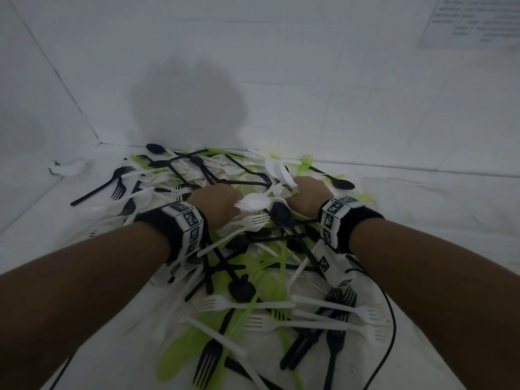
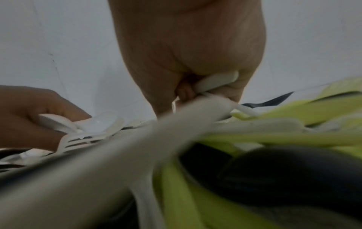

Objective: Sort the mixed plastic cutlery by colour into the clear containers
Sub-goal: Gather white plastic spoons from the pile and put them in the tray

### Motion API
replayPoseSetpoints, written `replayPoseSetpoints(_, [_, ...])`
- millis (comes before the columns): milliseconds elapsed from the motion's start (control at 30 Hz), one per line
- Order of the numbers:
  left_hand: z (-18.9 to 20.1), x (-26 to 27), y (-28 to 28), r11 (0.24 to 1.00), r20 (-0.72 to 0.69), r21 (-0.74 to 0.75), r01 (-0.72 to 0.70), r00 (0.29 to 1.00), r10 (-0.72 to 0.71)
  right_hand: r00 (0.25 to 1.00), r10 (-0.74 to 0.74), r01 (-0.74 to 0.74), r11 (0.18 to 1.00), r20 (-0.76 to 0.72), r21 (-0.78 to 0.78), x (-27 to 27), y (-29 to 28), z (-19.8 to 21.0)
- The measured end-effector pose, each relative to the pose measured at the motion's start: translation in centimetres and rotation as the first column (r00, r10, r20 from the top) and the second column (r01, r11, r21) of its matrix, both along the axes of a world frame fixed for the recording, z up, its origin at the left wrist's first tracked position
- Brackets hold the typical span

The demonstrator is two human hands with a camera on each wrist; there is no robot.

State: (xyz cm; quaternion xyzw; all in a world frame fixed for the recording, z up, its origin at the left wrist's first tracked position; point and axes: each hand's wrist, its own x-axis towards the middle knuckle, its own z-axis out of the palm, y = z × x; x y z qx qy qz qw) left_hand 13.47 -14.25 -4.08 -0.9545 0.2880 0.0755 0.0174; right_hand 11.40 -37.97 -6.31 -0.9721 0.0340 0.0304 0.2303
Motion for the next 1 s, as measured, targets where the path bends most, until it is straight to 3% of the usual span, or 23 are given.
replayPoseSetpoints(167, [-0.1, -0.2, -0.3, 0.992, 0.059, -0.115, 0.051, 0.997, -0.044, 0.998, -0.053, 0.052, 0.997, 0.017, 0.06, 0.4, -0.5, 0.0])
replayPoseSetpoints(233, [0.5, -0.5, -0.4, 0.972, 0.094, -0.227, 0.06, 0.995, -0.039, 0.988, -0.148, 0.137, 0.975, 0.052, 0.174, 0.7, -0.9, 0.5])
replayPoseSetpoints(333, [1.7, -1.0, -0.4, 0.883, 0.03, -0.469, -0.012, 0.999, 0.03, 0.935, -0.338, 0.261, 0.861, 0.107, 0.436, 0.6, -1.1, 1.6])
replayPoseSetpoints(400, [2.6, -1.2, -0.3, 0.784, -0.044, -0.617, -0.068, 0.998, 0.052, 0.914, -0.38, 0.27, 0.831, 0.143, 0.486, 0.5, -0.8, 2.2])
replayPoseSetpoints(500, [3.4, -1.3, 0.0, 0.671, -0.078, -0.727, -0.142, 0.989, 0.124, 0.93, -0.336, 0.243, 0.867, 0.151, 0.435, 0.4, 0.3, 2.6])
replayPoseSetpoints(633, [3.2, -1.1, 2.3, 0.644, -0.195, -0.715, -0.271, 0.963, 0.189, 0.977, -0.203, 0.168, 0.927, 0.071, 0.335, 0.1, 3.1, 2.6])
replayPoseSetpoints(700, [3.0, -1.5, 4.1, 0.624, -0.26, -0.723, -0.296, 0.954, 0.151, 0.991, -0.137, 0.123, 0.92, 0.01, 0.372, -0.2, 5.2, 2.5])
replayPoseSetpoints(800, [3.1, -2.8, 6.0, 0.599, -0.298, -0.739, -0.307, 0.947, 0.118, 0.992, -0.111, 0.123, 0.844, -0.054, 0.522, -0.6, 7.8, 2.5])
replayPoseSetpoints(900, [3.4, -4.1, 8.3, 0.614, -0.25, -0.739, -0.276, 0.959, 0.13, 0.996, -0.041, 0.074, 0.854, -0.076, 0.514, -1.3, 10.4, 2.7])
replayPoseSetpoints(1000, [3.5, -5.3, 10.5, 0.68, -0.146, -0.703, -0.208, 0.978, 0.148, 0.997, 0.045, -0.009, 0.869, -0.061, 0.495, -1.9, 12.0, 2.7])
